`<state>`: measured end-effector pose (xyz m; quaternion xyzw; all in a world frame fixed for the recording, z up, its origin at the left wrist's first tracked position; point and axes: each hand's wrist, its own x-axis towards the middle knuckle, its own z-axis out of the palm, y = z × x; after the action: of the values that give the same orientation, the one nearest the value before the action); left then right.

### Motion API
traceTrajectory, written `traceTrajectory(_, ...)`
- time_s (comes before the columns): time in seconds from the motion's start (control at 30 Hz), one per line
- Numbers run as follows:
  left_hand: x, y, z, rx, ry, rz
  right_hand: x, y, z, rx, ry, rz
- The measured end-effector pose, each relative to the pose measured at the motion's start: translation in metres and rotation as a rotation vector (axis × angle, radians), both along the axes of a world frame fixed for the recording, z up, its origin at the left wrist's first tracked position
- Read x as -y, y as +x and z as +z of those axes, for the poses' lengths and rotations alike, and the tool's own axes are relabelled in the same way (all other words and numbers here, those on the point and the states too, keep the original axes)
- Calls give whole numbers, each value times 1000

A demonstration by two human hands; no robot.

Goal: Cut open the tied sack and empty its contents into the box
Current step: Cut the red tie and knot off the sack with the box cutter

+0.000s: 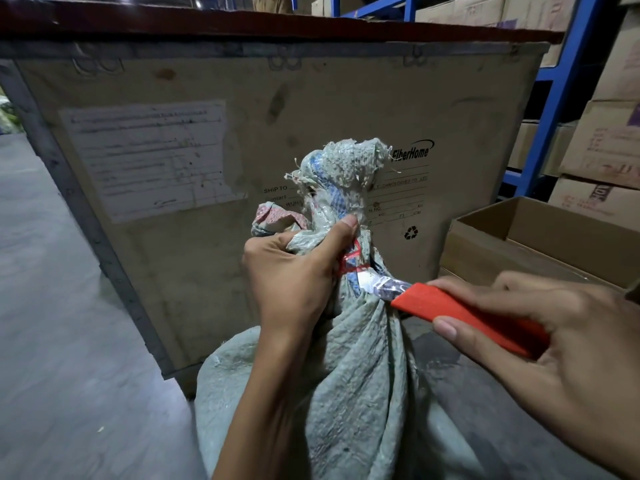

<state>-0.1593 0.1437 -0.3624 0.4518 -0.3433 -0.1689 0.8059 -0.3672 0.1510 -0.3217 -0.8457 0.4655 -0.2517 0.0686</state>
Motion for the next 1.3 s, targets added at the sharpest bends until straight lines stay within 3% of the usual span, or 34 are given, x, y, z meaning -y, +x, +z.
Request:
traceTrajectory(0.47, 3, -3, 2, -124, -16, -62, -2, 1, -6, 52, 70, 12)
traceTrajectory(0.8, 2, -10, 0, -68, -47, -43, -11, 2, 0, 70, 202, 0)
traceTrajectory(1.07, 2, -15, 0, -20, -62, -4, -14, -3, 0, 89, 102, -42)
traceTrajectory(1.3, 3, -7, 5, -53, -156, 54, -19, 18, -25, 239, -139, -69)
